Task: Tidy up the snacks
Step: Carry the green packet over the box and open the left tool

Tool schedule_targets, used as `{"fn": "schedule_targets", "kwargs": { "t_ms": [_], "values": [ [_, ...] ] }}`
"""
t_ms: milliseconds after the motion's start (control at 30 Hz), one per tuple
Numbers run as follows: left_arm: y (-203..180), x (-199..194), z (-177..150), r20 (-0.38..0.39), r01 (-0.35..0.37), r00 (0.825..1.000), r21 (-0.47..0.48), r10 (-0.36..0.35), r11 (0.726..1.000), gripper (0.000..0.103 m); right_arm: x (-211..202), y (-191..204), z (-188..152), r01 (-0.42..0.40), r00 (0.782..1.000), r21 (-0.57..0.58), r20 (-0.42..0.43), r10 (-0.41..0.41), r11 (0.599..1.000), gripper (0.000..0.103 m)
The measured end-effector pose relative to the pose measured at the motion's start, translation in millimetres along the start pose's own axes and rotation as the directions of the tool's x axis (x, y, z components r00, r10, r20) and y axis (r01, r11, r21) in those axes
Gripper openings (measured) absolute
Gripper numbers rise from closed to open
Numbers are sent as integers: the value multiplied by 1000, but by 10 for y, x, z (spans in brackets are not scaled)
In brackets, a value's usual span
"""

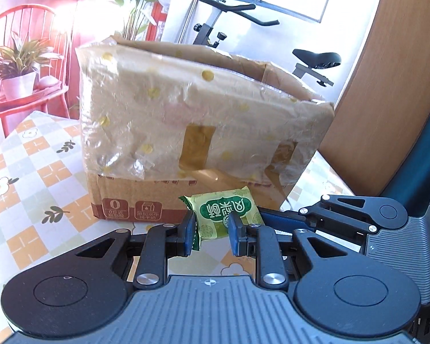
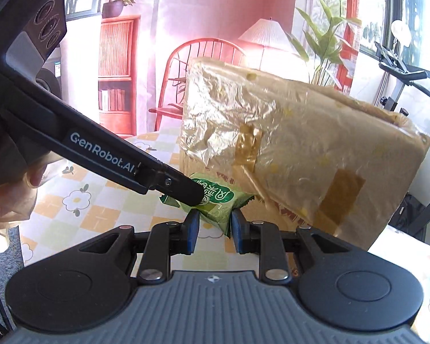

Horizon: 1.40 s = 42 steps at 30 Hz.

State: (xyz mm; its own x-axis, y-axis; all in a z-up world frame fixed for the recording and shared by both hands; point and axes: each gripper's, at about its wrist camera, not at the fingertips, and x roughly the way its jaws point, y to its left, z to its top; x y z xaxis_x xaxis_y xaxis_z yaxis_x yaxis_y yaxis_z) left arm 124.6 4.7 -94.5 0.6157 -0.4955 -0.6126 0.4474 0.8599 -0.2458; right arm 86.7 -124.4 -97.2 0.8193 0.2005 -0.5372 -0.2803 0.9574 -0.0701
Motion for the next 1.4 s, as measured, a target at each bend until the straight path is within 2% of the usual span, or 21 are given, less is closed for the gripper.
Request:
{"fn": "schedule_targets", "kwargs": {
  "t_ms": [233,433,700,933,1033,1133,1200,1233,1300,1400],
  "values": [
    [-120,-257,435,98,3,995,38,-7,999,26,-184,-100,433,39,996,-10,84,-38,999,26],
    [-159,-208,800,149,17,989,43,-23,999,26,-196,-309,802,62,992,-21,116,-59,998,26],
    [-219,188,1248,118,34,992,49,-40,998,26,57,-775,1030,93,992,-10,86,-92,996,26],
    [-295,665,1412,77,10,997,66,-15,998,26,320,-1206,1040,116,993,70,10,-117,991,26],
    [-297,749,1420,61,-17,998,61,14,998,31,381,-1285,1023,119,993,97,-22,-117,988,26],
    [-287,730,1439,66,-56,996,75,51,996,44,378,-1325,994,120,993,122,-23,-118,985,27],
    [-283,663,1462,87,-94,992,87,87,992,56,365,-1347,977,136,991,142,-34,-133,980,38],
    [-273,613,1475,100,-114,989,89,105,990,59,352,-1355,973,142,990,151,-36,-138,978,42],
    [-259,518,1494,121,-143,984,91,132,985,70,305,-1367,979,155,988,173,-38,-151,973,57],
    [-267,344,1529,154,-177,975,104,160,979,78,178,-1380,1036,173,985,216,-28,-171,961,81]
  ]
}}
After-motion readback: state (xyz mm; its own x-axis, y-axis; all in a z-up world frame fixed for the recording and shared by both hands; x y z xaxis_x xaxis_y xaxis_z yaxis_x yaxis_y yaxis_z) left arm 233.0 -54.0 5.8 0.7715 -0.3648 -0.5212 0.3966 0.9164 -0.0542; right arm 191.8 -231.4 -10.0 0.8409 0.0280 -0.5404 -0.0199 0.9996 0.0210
